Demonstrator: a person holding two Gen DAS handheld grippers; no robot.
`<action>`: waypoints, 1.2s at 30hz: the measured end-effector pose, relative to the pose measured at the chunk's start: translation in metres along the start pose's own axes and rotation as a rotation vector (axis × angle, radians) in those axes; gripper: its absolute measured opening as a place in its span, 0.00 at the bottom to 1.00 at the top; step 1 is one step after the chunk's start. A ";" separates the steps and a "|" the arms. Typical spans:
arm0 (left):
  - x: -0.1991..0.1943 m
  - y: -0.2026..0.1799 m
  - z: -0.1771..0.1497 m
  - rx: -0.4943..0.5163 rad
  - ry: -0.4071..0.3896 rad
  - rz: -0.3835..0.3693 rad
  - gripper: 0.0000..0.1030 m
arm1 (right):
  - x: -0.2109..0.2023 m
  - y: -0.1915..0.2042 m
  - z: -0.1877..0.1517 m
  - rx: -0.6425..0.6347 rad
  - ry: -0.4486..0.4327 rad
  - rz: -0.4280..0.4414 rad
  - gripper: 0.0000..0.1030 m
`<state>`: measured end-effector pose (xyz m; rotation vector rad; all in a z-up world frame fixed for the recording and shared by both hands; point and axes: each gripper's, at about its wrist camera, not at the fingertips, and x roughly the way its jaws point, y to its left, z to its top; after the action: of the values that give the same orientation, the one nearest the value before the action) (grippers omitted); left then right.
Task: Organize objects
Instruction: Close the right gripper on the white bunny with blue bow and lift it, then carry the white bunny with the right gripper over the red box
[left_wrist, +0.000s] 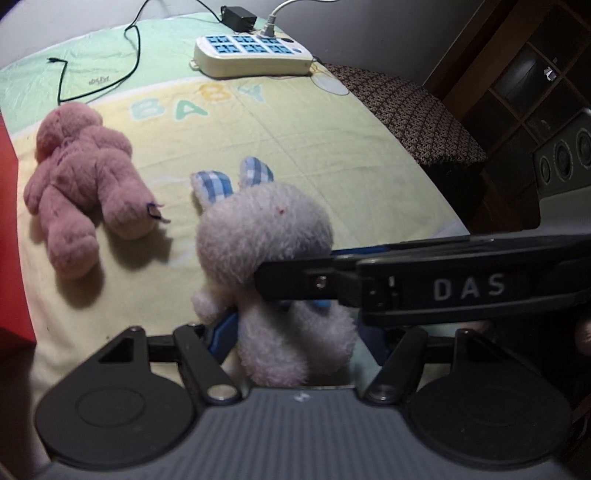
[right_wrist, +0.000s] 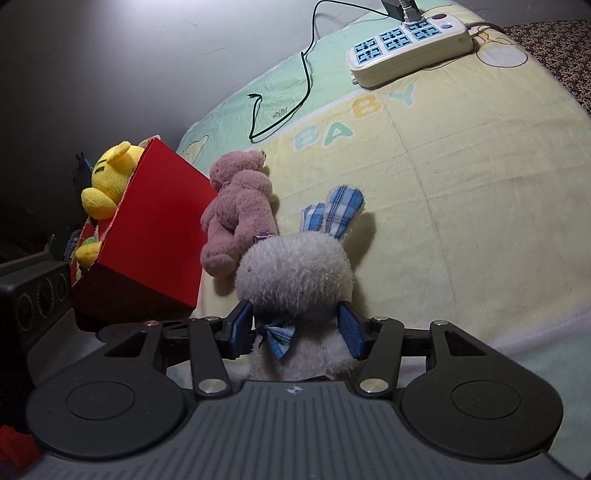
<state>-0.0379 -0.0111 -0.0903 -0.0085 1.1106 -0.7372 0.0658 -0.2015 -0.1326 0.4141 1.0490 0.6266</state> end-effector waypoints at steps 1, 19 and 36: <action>0.001 0.003 0.000 -0.016 0.005 0.002 0.67 | -0.002 -0.002 0.002 0.006 -0.006 0.000 0.53; 0.015 0.005 0.010 0.039 -0.031 0.118 0.76 | 0.033 -0.014 0.004 0.118 0.043 0.107 0.53; -0.016 -0.009 -0.006 0.071 -0.056 0.108 0.73 | -0.002 0.034 -0.007 -0.091 -0.010 0.085 0.49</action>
<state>-0.0512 -0.0068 -0.0767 0.0902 1.0226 -0.6754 0.0496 -0.1768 -0.1140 0.3832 0.9929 0.7443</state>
